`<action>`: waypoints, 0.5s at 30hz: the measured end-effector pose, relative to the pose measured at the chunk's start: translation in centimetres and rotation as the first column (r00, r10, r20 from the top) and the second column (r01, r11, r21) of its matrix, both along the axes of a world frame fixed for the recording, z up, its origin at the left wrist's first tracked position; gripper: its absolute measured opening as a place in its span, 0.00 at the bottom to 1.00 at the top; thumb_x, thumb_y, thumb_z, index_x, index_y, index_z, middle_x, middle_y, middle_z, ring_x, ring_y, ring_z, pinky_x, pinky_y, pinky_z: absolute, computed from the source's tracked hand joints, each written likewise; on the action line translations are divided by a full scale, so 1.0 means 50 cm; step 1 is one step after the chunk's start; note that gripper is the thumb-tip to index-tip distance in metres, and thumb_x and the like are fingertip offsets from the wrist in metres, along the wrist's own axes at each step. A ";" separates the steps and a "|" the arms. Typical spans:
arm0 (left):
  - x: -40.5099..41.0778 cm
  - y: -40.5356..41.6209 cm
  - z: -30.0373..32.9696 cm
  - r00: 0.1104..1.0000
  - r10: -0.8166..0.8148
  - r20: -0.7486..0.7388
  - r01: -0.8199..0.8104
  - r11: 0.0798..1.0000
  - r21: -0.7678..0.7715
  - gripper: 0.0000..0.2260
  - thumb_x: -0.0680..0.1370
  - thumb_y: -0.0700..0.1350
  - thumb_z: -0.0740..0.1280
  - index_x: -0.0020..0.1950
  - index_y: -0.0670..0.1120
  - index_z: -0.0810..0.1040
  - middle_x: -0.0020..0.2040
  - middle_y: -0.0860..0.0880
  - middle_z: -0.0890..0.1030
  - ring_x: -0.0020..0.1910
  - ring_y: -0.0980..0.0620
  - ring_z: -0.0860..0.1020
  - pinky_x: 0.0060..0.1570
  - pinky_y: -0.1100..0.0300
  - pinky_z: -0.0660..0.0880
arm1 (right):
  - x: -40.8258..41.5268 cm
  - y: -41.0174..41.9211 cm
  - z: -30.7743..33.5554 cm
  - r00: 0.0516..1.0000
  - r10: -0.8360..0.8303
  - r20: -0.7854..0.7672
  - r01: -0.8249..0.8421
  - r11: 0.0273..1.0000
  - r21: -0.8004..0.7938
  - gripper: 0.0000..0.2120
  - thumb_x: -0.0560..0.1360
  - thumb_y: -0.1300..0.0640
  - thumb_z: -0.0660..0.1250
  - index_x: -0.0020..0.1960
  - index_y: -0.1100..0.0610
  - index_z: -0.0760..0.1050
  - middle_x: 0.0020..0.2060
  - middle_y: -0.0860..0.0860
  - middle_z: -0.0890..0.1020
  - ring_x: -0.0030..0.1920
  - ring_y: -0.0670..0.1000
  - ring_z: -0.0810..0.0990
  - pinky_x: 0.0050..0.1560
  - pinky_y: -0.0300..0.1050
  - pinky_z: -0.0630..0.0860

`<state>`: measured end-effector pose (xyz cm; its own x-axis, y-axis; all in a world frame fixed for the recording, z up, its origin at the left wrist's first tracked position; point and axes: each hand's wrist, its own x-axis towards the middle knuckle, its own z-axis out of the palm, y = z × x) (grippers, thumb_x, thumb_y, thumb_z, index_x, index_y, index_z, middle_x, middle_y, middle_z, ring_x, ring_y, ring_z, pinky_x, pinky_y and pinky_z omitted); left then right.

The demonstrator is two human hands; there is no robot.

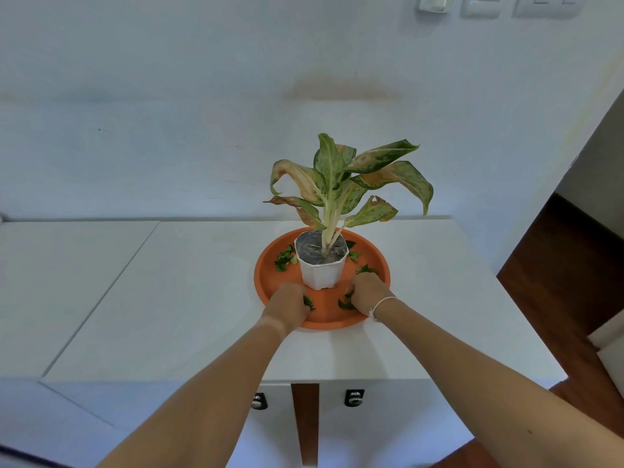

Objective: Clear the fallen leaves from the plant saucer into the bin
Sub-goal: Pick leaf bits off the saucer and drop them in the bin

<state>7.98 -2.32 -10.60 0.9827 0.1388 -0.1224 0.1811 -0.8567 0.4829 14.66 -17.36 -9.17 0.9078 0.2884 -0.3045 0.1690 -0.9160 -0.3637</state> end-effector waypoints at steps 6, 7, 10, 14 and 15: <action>0.002 -0.006 0.006 0.999 0.050 0.021 -0.048 0.995 -0.085 0.16 0.74 0.32 0.60 0.30 0.48 0.70 0.33 0.49 0.75 0.35 0.50 0.75 0.43 0.55 0.78 | -0.034 0.008 -0.004 0.999 0.025 0.020 -0.025 1.000 0.017 0.11 0.75 0.52 0.66 0.42 0.60 0.77 0.38 0.54 0.77 0.42 0.53 0.76 0.46 0.43 0.75; 0.002 -0.006 0.005 0.999 0.049 0.011 -0.048 0.995 -0.088 0.15 0.74 0.32 0.59 0.31 0.47 0.71 0.34 0.48 0.75 0.35 0.50 0.74 0.43 0.55 0.78 | -0.036 0.010 -0.006 0.999 0.022 0.031 -0.022 1.000 0.015 0.12 0.74 0.52 0.67 0.48 0.62 0.78 0.42 0.56 0.79 0.44 0.54 0.77 0.47 0.42 0.75; 0.005 -0.002 -0.003 0.999 0.047 -0.020 -0.049 0.995 -0.086 0.13 0.74 0.32 0.58 0.34 0.45 0.74 0.38 0.46 0.77 0.37 0.50 0.73 0.39 0.59 0.73 | -0.043 0.019 -0.004 0.998 -0.013 0.060 0.011 0.999 0.037 0.13 0.76 0.58 0.67 0.57 0.64 0.77 0.54 0.59 0.80 0.50 0.56 0.79 0.48 0.42 0.74; 0.012 0.005 -0.006 0.997 0.078 -0.015 -0.079 0.990 -0.116 0.11 0.75 0.32 0.61 0.42 0.42 0.81 0.47 0.44 0.82 0.44 0.49 0.77 0.48 0.59 0.74 | -0.057 0.038 -0.018 0.991 0.007 0.134 -0.023 0.993 0.115 0.15 0.80 0.66 0.53 0.58 0.64 0.76 0.54 0.60 0.81 0.43 0.52 0.73 0.43 0.40 0.68; 0.013 0.006 -0.003 0.996 0.091 -0.011 -0.092 0.987 -0.134 0.11 0.75 0.32 0.61 0.45 0.41 0.83 0.49 0.44 0.83 0.46 0.49 0.78 0.50 0.60 0.74 | -0.061 0.042 -0.021 0.989 0.001 0.147 -0.021 0.991 0.136 0.16 0.80 0.66 0.51 0.59 0.64 0.76 0.54 0.59 0.81 0.43 0.51 0.71 0.43 0.40 0.67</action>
<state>8.63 -2.01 -10.76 0.9659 0.2103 -0.1508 0.2586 -0.7636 0.5916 11.60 -15.27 -10.21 0.9360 0.3287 -0.1260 0.2396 -0.8572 -0.4559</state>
